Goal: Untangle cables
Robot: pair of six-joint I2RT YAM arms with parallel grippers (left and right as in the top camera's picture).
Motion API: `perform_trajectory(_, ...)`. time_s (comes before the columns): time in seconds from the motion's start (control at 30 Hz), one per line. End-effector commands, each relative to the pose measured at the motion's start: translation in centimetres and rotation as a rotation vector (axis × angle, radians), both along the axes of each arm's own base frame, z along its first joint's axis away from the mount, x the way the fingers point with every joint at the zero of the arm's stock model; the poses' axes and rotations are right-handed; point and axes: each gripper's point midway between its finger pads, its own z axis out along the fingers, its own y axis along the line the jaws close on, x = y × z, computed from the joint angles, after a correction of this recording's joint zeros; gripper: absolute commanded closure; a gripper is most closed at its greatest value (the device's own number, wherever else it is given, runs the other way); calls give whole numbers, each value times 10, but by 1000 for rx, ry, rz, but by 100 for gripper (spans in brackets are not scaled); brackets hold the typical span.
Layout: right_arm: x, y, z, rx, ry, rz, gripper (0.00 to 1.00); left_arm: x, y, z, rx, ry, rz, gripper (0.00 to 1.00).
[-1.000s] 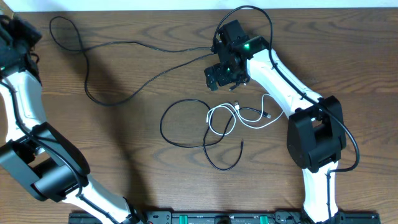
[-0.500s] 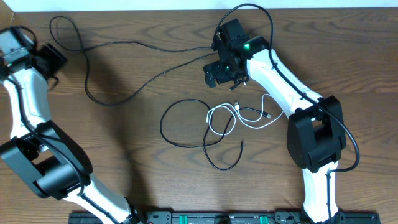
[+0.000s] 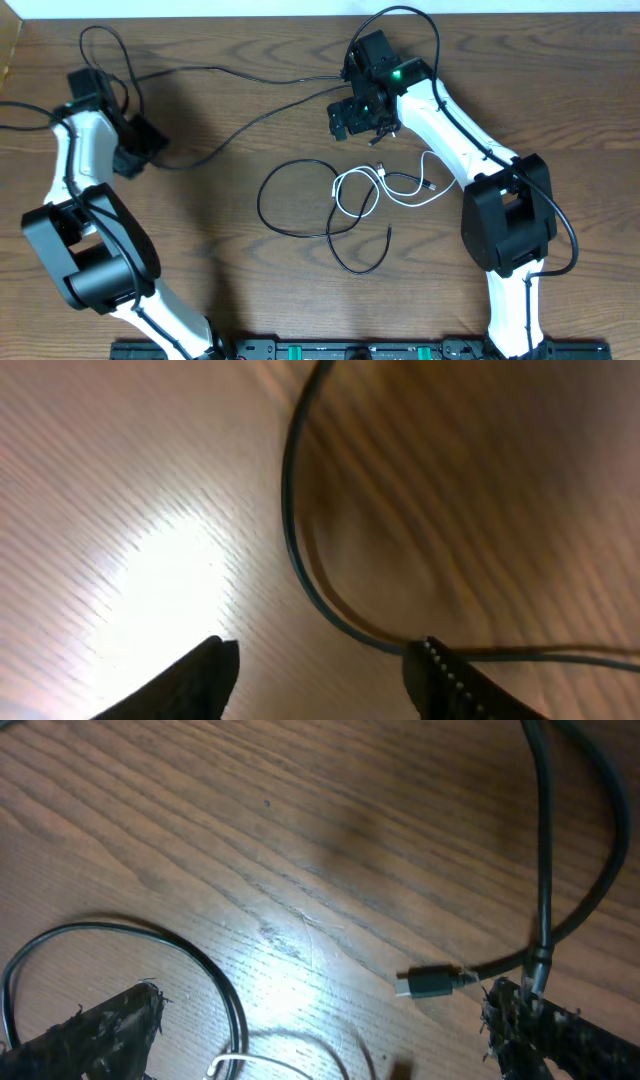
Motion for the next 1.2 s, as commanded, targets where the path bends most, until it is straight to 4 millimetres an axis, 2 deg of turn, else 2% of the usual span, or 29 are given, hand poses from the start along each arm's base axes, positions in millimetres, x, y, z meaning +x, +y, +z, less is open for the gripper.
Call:
perform_trajectory(0.0, -6, 7, 4, 8, 4, 8, 1, -10, -2, -22, -7, 31, 52, 43)
perform_trajectory(0.2, -5, 7, 4, 9, 4, 8, 1, -5, -3, -33, -13, 2, 114, 45)
perform_trajectory(0.43, -5, 8, 4, 9, 3, 8, 1, 4, -27, -57, -35, 35, 98, 50)
perform_trajectory(0.63, -7, 6, 3, 4, 11, 8, 1, 5, -29, -65, -41, 45, 115, 57)
perform_trajectory(0.7, -7, 6, 3, 4, 11, 7, 1, 9, -28, -64, -38, 25, 115, 64)
perform_trajectory(0.77, -7, 6, 3, 4, 11, 8, 1, 16, -27, -62, -38, -3, 128, 80)
perform_trajectory(0.8, -7, 6, 3, 4, 11, 8, 1, 21, -28, -61, -47, -24, 128, 88)
perform_trajectory(0.83, -7, 6, 3, 4, 11, 8, 1, 27, -30, -59, -66, -54, 121, 92)
perform_trajectory(0.93, -7, 6, 3, 4, 11, 8, 1, 57, -46, -47, -174, -187, 76, 92)
perform_trajectory(1.03, -7, 6, 3, 5, 11, 7, 1, 98, -66, -18, -319, -396, 12, 92)
perform_trajectory(1.17, -6, 7, 3, 6, 8, 7, 1, 135, -71, 16, -398, -587, 34, 93)
